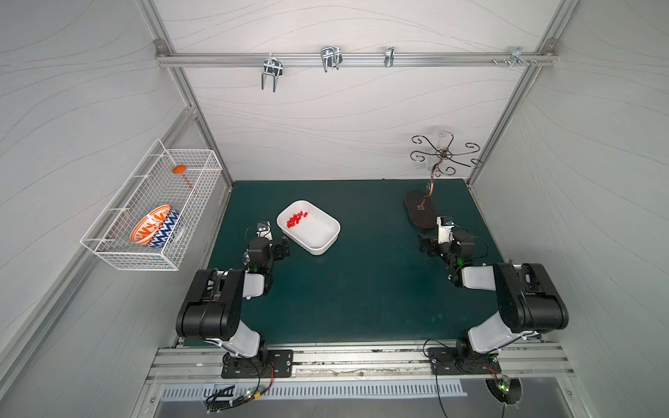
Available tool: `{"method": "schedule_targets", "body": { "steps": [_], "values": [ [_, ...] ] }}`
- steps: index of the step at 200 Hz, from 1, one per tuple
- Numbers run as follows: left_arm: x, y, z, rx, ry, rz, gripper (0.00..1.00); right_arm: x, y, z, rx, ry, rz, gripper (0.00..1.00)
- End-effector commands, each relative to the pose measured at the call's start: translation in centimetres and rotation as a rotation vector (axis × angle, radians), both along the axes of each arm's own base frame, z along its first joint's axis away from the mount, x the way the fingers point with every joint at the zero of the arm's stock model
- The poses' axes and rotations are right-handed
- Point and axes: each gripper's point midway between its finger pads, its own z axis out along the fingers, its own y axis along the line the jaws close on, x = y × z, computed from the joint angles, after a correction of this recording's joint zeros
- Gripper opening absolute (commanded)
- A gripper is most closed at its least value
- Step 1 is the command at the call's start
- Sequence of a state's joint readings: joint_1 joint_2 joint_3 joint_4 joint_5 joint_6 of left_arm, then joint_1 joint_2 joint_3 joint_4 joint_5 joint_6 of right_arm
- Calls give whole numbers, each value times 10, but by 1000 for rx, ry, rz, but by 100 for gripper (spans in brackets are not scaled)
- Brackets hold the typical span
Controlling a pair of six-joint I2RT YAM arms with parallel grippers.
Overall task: Take the screw protection sleeves out of the storage box
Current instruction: Adjust the storage box at the center of the board.
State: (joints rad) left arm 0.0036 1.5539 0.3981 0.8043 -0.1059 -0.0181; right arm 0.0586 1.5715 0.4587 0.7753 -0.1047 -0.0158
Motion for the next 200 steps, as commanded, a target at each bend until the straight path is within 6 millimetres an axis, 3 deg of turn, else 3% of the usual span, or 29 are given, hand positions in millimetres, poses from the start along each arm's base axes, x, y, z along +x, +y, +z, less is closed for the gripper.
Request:
{"method": "schedule_targets", "body": {
  "steps": [1, 180, 200],
  "values": [
    [9, 0, 17, 15, -59, 2, 100, -1, 0, -4, -14, 14, -4, 99],
    [10, 0, 18, 12, -61, 0, 100, -2, 1, -3, -32, 6, -13, 99],
    [9, 0, 20, 15, -71, -3, 100, 1, -3, 10, -28, 16, -35, 99]
  ]
}}
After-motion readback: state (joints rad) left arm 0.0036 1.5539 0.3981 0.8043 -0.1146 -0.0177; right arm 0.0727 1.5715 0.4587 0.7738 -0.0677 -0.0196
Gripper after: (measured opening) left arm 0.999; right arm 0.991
